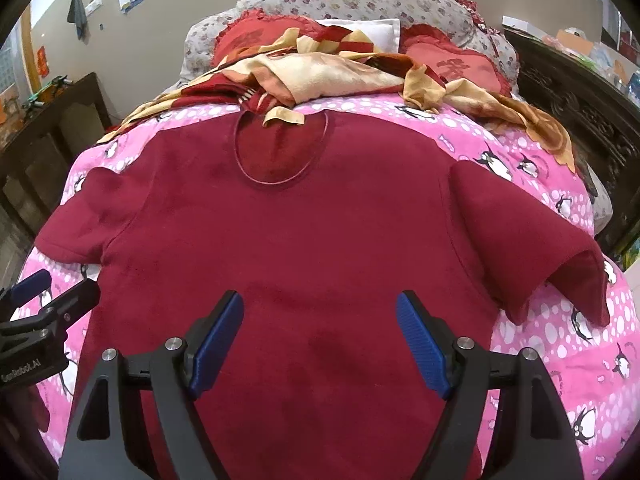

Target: Fold small clothes

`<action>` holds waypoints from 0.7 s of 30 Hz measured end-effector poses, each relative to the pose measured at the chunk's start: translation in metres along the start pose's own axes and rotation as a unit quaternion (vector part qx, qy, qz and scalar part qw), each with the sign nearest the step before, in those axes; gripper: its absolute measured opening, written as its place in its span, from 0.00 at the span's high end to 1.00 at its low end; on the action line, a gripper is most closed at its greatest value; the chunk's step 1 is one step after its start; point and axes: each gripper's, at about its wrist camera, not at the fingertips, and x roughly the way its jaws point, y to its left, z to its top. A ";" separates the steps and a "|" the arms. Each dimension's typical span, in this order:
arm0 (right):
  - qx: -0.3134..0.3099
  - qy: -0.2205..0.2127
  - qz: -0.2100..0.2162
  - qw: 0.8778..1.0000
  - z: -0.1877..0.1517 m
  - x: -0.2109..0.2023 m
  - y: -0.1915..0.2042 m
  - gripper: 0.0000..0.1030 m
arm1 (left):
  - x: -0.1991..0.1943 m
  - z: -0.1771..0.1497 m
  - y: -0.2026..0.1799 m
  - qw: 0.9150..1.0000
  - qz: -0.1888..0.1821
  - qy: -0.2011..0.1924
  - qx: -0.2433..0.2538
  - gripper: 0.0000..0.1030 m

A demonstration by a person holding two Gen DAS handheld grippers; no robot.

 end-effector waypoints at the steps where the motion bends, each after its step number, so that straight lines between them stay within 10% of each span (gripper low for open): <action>1: 0.000 0.000 0.000 1.000 0.001 -0.001 0.000 0.07 | 0.000 0.001 -0.001 1.000 -0.001 0.000 0.001 0.01; 21: 0.001 -0.002 -0.008 1.000 -0.003 0.006 -0.007 0.07 | 0.005 0.005 -0.022 1.000 -0.002 -0.002 0.021 0.01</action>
